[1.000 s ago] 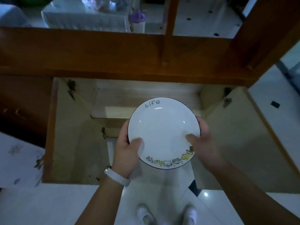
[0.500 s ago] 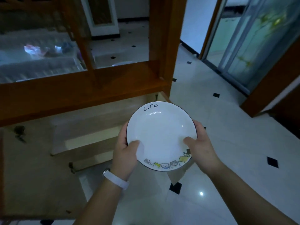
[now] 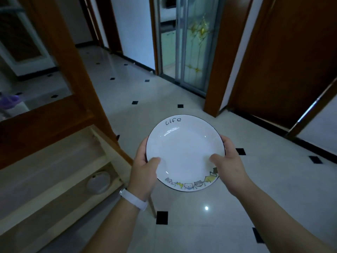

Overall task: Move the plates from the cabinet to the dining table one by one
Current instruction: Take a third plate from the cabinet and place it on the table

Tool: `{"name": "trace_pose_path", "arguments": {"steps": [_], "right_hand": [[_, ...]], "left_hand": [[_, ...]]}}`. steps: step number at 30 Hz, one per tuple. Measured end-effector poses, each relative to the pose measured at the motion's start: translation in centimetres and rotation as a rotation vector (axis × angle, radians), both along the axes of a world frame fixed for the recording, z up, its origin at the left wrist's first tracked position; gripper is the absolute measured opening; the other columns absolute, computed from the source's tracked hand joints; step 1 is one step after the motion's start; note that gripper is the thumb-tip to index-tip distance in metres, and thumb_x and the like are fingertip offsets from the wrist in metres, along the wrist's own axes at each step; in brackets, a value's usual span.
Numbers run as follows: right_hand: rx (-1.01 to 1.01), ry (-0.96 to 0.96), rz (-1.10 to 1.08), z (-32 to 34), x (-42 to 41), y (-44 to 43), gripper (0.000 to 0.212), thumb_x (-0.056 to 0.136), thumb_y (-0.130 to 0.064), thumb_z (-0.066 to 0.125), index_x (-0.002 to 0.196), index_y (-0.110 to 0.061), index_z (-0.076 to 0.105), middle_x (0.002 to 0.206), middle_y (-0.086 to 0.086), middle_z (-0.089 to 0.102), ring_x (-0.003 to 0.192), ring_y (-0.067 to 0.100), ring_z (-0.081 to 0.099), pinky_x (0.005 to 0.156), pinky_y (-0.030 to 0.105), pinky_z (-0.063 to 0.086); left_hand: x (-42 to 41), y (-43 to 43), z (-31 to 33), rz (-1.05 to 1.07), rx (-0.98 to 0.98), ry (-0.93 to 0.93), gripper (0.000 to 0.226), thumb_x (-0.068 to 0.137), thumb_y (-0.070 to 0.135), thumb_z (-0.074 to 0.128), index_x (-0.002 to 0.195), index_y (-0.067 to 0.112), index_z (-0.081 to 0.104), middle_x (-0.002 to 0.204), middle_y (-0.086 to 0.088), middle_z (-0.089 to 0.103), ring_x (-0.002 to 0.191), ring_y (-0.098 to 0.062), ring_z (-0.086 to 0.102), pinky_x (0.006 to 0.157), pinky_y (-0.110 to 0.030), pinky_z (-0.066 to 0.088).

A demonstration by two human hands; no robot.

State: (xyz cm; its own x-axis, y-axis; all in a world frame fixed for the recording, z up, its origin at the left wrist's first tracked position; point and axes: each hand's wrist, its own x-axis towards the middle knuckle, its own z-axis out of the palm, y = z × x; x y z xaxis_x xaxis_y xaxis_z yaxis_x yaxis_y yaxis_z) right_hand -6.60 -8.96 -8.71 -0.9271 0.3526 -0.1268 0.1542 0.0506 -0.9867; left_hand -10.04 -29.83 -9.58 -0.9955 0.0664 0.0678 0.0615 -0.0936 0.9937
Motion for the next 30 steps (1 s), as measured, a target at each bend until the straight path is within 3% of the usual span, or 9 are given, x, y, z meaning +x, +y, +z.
{"name": "trace_pose_path", "arguments": {"steps": [4,7,10,14,18,22,30], "right_hand": [[-0.015,0.005,-0.110,0.6,1.8,5.7,0.056,0.083,0.006,0.044,0.116,-0.038,0.053,0.102,-0.010,0.065,0.080,0.017,0.063,0.053,0.026,0.052],[-0.044,0.000,-0.201,0.9,2.8,9.4,0.056,0.083,0.006,0.044,0.118,-0.038,0.052,0.100,-0.010,0.065,0.073,0.015,0.061,0.051,0.027,0.050],[-0.055,0.000,-0.280,1.0,3.6,12.4,0.056,0.084,0.006,0.044,0.118,-0.036,0.052,0.102,-0.009,0.066,0.079,0.017,0.065,0.052,0.027,0.052],[-0.056,-0.007,-0.376,0.6,3.8,15.4,0.055,0.084,0.006,0.044,0.118,-0.036,0.051,0.103,-0.008,0.065,0.076,0.015,0.065,0.054,0.030,0.052],[-0.064,-0.047,-0.502,-0.2,2.5,18.3,0.054,0.084,0.006,0.043,0.115,-0.037,0.052,0.099,-0.007,0.066,0.069,0.015,0.062,0.053,0.030,0.051],[-0.056,-0.090,-0.643,-1.1,0.6,21.1,0.057,0.079,0.007,0.044,0.116,-0.034,0.054,0.093,0.001,0.067,0.060,0.017,0.057,0.050,0.030,0.048],[0.002,-0.114,-0.919,-0.5,-4.0,25.0,0.059,0.078,0.006,0.044,0.118,-0.035,0.054,0.088,0.001,0.066,0.056,0.015,0.054,0.050,0.030,0.046]], "left_hand": [[-1.1,6.5,0.3,-0.124,-0.019,-0.011,0.060,0.071,0.002,0.048,0.118,0.035,0.062,0.117,0.001,0.069,0.110,-0.025,0.062,0.094,-0.052,0.050],[-1.8,10.8,0.5,-0.191,-0.023,-0.024,0.059,0.070,0.004,0.049,0.112,0.042,0.064,0.113,0.006,0.070,0.107,-0.021,0.064,0.089,-0.046,0.053],[-2.4,14.5,0.7,-0.285,-0.028,-0.016,0.059,0.070,0.004,0.050,0.110,0.044,0.064,0.111,0.008,0.071,0.105,-0.018,0.065,0.084,-0.038,0.053],[-4.5,18.7,0.3,-0.399,-0.032,-0.029,0.058,0.071,0.003,0.049,0.109,0.045,0.065,0.111,0.007,0.071,0.105,-0.018,0.065,0.085,-0.039,0.053],[-7.7,23.1,-1.0,-0.515,-0.043,-0.050,0.058,0.073,0.003,0.049,0.116,0.040,0.063,0.114,0.006,0.070,0.106,-0.018,0.064,0.086,-0.040,0.052],[-11.8,27.8,-2.5,-0.653,-0.058,-0.073,0.058,0.073,0.003,0.049,0.122,0.031,0.060,0.116,0.002,0.069,0.109,-0.022,0.063,0.093,-0.049,0.051],[-19.4,36.3,-1.9,-0.928,-0.027,-0.060,0.058,0.073,0.003,0.048,0.117,0.039,0.062,0.112,0.007,0.070,0.105,-0.019,0.064,0.089,-0.046,0.053]]}}
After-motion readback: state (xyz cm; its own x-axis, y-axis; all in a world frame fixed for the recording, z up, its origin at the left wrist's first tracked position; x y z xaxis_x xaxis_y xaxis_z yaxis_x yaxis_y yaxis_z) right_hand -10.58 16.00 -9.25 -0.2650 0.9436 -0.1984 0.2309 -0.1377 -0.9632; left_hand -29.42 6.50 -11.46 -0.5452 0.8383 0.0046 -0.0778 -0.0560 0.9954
